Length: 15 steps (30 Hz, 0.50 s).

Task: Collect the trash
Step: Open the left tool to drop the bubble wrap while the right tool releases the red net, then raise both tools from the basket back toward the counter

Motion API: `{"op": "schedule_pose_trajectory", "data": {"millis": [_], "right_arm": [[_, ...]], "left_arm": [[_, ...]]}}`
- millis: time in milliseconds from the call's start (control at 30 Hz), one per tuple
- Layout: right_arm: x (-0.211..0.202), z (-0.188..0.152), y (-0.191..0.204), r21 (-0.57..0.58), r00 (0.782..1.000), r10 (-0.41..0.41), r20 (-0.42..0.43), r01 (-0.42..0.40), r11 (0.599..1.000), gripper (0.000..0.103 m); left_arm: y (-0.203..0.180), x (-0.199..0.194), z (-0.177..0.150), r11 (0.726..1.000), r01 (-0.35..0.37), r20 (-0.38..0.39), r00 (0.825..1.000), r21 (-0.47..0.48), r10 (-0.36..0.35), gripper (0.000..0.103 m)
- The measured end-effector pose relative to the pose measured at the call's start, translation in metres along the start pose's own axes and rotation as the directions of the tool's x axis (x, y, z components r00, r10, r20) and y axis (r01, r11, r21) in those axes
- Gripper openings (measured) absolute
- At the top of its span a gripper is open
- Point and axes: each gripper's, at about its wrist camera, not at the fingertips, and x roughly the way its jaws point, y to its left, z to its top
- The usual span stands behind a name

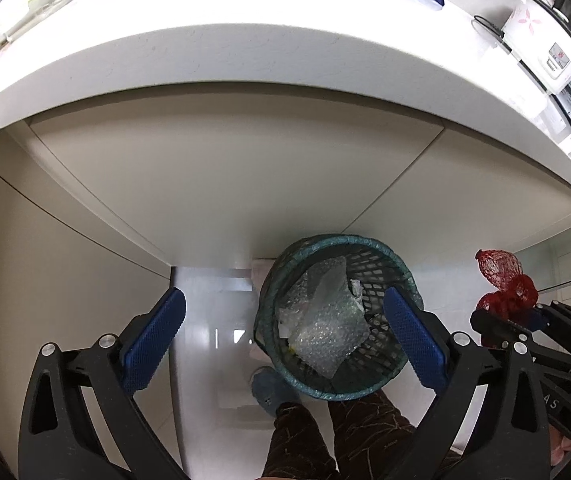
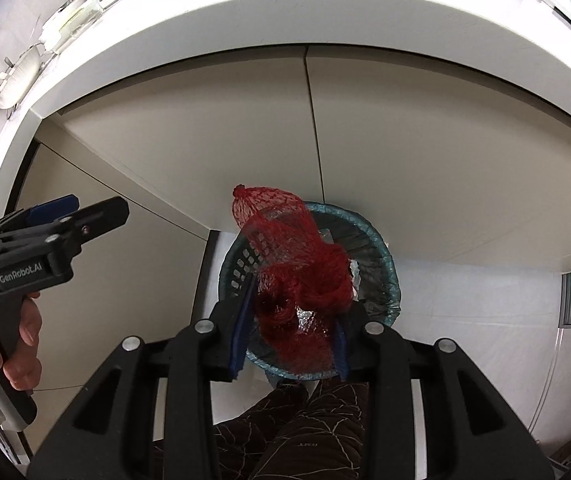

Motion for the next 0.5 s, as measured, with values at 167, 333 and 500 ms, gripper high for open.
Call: {"op": "schedule_pose_trajectory", "data": {"millis": [167,333,500], "right_arm": [[0.002,0.0003,-0.0009,0.0,1.0,0.006,-0.009,-0.006,1.0,0.036],[0.0032,0.0022,-0.0039,0.006,1.0,0.009,-0.013,-0.009,1.0,0.037],[0.0056,0.0035,-0.0041,0.007,1.0,0.007,-0.015,-0.007,1.0,0.046]], "left_arm": [[-0.0004,0.0033,-0.0007,1.0,0.002,-0.017,1.0,0.006,-0.002,0.097],[0.0001,0.0058,0.0006,1.0,0.005,-0.027,1.0,0.014,-0.005,0.097],[0.0013,0.0093,-0.0012,1.0,0.004,-0.028,1.0,0.009,-0.004,0.097]]}}
